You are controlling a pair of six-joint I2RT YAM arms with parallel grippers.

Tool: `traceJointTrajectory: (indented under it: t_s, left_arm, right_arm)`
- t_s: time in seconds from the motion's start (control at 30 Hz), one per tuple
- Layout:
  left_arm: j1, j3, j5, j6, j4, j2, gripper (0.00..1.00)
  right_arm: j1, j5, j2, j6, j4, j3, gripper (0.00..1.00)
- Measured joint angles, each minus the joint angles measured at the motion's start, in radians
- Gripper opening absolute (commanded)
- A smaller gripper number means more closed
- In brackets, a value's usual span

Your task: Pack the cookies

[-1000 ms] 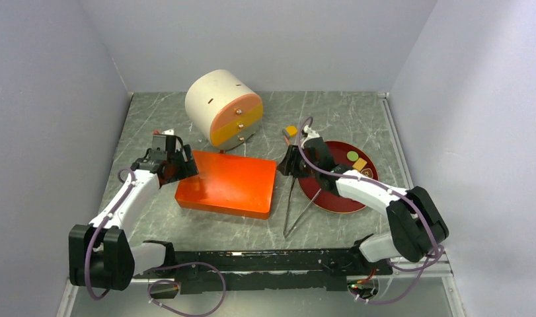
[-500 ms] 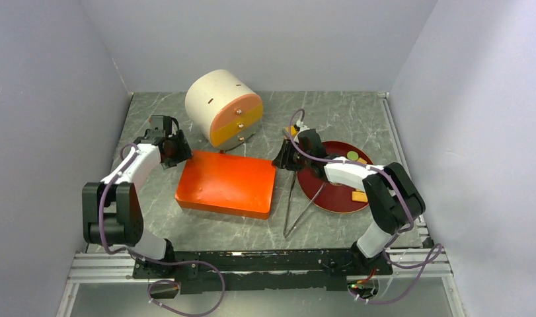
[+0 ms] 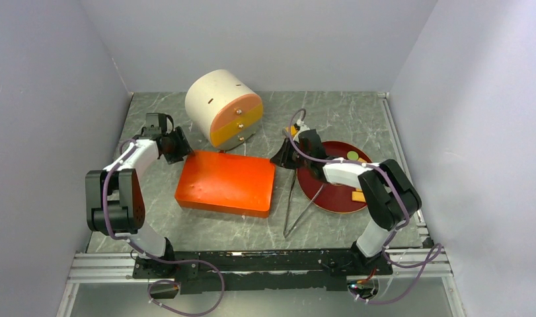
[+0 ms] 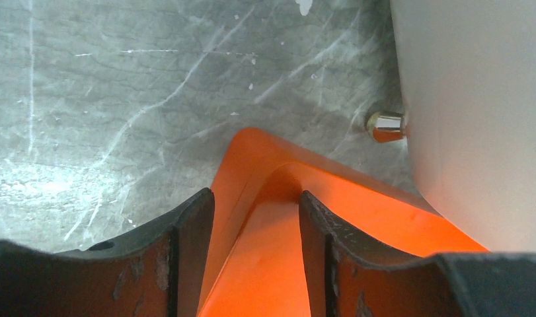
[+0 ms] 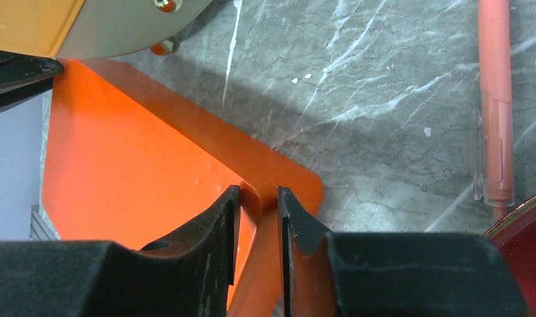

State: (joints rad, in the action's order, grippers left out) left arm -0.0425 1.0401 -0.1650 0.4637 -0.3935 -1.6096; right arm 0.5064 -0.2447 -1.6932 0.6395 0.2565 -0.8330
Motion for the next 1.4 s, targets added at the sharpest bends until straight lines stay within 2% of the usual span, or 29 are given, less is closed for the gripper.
traceJointTrajectory:
  t_s: [0.3,0.5,0.67,0.83,0.93,1.2,1.4]
  left_arm:
    - [0.043,-0.016,-0.018,-0.014,0.015,0.005,0.59]
    - [0.098,-0.021,0.019,-0.035,0.007,0.023,0.64]
    - [0.108,-0.023,0.03,-0.041,-0.003,0.028,0.66]
    - [0.116,-0.027,0.046,-0.052,-0.023,0.044,0.68]
    - [0.12,-0.045,0.08,-0.055,-0.064,0.084,0.71]
    - [0.121,-0.058,0.157,-0.064,-0.151,0.338,0.81]
    - [0.122,-0.037,0.189,-0.11,-0.168,0.575,0.94]
  right_arm:
    - [0.0,0.002,0.075,0.03,0.085,0.114,0.16]
    - [0.003,-0.002,0.21,0.04,-0.032,0.169,0.22]
    - [0.005,0.021,0.339,0.017,-0.172,0.169,0.39]
    - [0.005,0.127,0.519,-0.046,-0.265,0.159,0.69]
    - [0.005,0.219,0.638,-0.092,-0.316,0.15,0.81]
    - [0.005,0.481,0.884,-0.211,-0.46,0.1,1.0]
    - [0.005,0.676,1.019,-0.254,-0.573,0.07,1.0]
